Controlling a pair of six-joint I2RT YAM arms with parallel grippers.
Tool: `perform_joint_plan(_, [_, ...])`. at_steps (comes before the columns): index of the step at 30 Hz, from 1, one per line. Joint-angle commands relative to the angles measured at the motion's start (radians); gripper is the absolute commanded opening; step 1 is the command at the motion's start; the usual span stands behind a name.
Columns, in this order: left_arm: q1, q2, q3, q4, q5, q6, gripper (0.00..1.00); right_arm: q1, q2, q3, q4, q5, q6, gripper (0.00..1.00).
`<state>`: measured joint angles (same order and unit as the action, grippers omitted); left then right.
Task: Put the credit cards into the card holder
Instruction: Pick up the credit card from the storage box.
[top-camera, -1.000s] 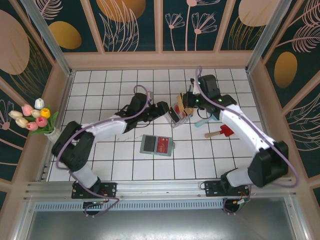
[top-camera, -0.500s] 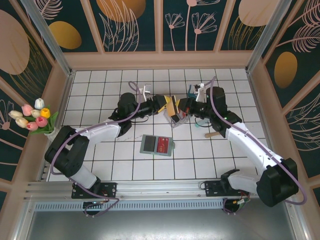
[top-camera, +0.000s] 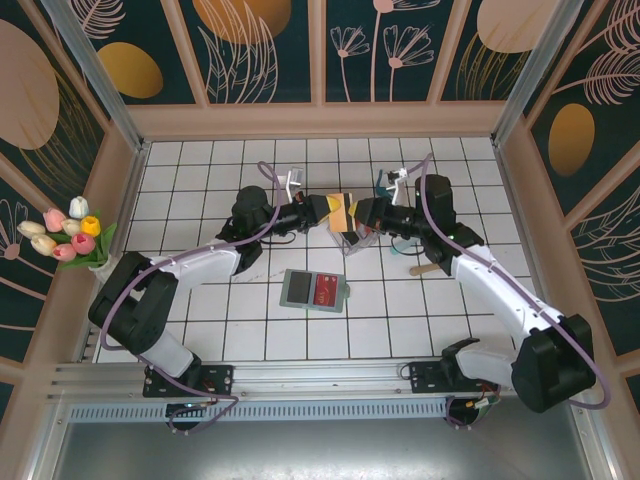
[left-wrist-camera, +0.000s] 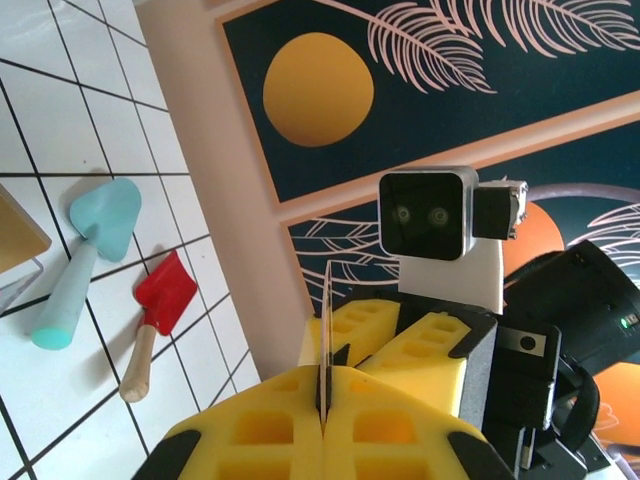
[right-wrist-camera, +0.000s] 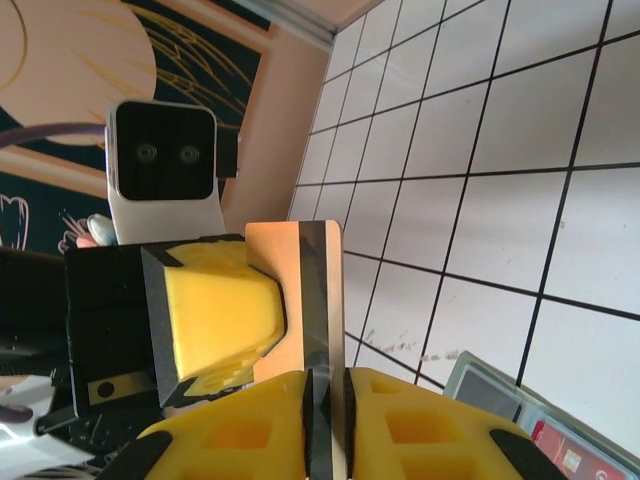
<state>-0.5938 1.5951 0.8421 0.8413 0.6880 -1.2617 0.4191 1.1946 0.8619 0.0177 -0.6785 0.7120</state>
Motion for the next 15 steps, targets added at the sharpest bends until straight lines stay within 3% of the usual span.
perform_joint_plan(1, [-0.003, 0.011, 0.034, 0.024, 0.069, 0.012, 0.0, 0.001, 0.019, 0.022, 0.021, -0.129, -0.048, 0.16])
perform_joint_plan(5, [-0.002, 0.015, 0.042, 0.002, 0.095, 0.018, 0.04, -0.004, 0.02, 0.013, 0.034, -0.157, -0.052, 0.0])
perform_joint_plan(6, [-0.002, 0.013, 0.042, -0.031, 0.094, 0.031, 0.13, -0.003, 0.016, 0.006, 0.032, -0.154, -0.047, 0.0])
perform_joint_plan(7, [0.001, 0.001, 0.041, -0.097, 0.077, 0.057, 0.29, -0.003, 0.009, -0.002, 0.017, -0.14, -0.045, 0.0])
perform_joint_plan(10, [0.002, -0.075, 0.02, -0.427, -0.072, 0.229, 0.55, 0.045, -0.029, -0.01, -0.168, 0.115, -0.09, 0.0])
perform_joint_plan(12, [0.001, -0.123, 0.014, -0.704, -0.237, 0.366, 0.56, 0.121, -0.056, -0.031, -0.266, 0.336, -0.069, 0.0])
perform_joint_plan(15, [0.003, -0.18, -0.057, -0.889, -0.414, 0.439, 0.57, 0.252, -0.082, -0.1, -0.272, 0.469, 0.025, 0.0])
